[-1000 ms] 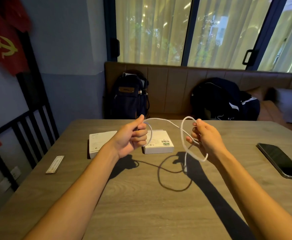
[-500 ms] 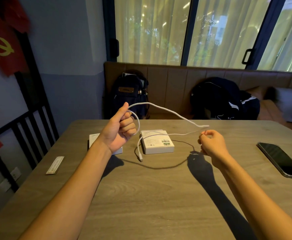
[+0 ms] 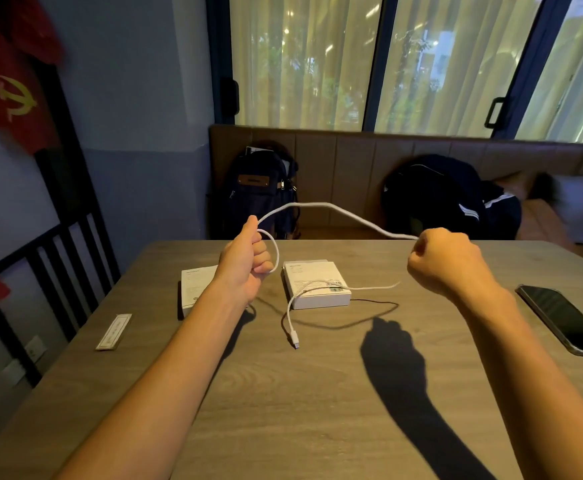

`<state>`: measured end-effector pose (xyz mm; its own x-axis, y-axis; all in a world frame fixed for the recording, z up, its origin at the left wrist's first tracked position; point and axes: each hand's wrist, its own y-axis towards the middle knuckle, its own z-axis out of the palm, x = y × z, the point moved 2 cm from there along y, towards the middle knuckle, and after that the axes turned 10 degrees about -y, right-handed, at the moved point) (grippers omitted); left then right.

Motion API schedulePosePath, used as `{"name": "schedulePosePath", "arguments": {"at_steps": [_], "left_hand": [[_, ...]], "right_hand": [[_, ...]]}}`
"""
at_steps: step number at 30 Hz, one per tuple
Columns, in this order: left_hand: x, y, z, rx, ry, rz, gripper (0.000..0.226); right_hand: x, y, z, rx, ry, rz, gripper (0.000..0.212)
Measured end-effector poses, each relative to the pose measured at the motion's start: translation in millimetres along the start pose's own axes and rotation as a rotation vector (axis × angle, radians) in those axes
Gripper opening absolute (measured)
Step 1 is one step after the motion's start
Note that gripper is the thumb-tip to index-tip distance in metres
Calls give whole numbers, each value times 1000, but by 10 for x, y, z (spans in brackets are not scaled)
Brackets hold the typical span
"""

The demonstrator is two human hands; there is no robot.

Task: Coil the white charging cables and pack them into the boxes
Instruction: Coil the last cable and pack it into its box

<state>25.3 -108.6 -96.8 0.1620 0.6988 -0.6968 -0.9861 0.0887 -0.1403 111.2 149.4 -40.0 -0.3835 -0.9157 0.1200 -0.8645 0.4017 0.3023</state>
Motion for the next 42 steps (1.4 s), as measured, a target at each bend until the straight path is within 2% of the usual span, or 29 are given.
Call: {"name": "schedulePosePath", "arguments": {"at_steps": [2,4,6,7,8,11,15,17,20,24,25,26,30,33,36,39,42], "left_hand": [[51,-13,18,-17,65,5,46],[133,-48,66,8,130,-7,45],[204,-98,134,32,170,-16,44],[229,-125,166,47,168,-25,45],[246,-153,200,72,152,-41,47],[249,-220,278,207,53,-120,48],[212,-296,388,435,-113,-165,37],[222,-321,413,491,-89,-129,31],[273,-294,387,508,193,67,29],[292,-331,390,509,999,514,31],[296,-330,386,525,1130,592,28],[295,-328,380,544,1184,594,26],[229,-318,356,699,884,221,36],[167,-377,373,751,597,24,40],[174,-423,388,705,226,-135,35],[192,-453,419,655,-143,-250,35],[172,-450,463,619,-316,-218,32]], "right_hand": [[25,-24,42,12,9,-16,16],[110,-52,44,-104,103,-59,12],[267,-91,43,-215,226,-184,21],[354,-103,74,-215,240,-275,28],[441,-103,133,-190,203,-359,30],[629,-95,395,-88,-20,-470,13],[751,-235,581,115,-36,-519,14],[794,-344,616,172,-18,-608,16],[746,-399,519,207,72,-690,20],[576,-287,218,138,3,-699,17],[540,-259,114,96,12,-702,16],[508,-220,20,55,40,-709,15],[403,-64,-223,-64,288,-721,23],[401,1,-161,37,638,-609,22],[490,-76,19,94,762,-575,28],[587,-211,232,211,815,-556,41],[642,-303,365,305,790,-478,38]]}}
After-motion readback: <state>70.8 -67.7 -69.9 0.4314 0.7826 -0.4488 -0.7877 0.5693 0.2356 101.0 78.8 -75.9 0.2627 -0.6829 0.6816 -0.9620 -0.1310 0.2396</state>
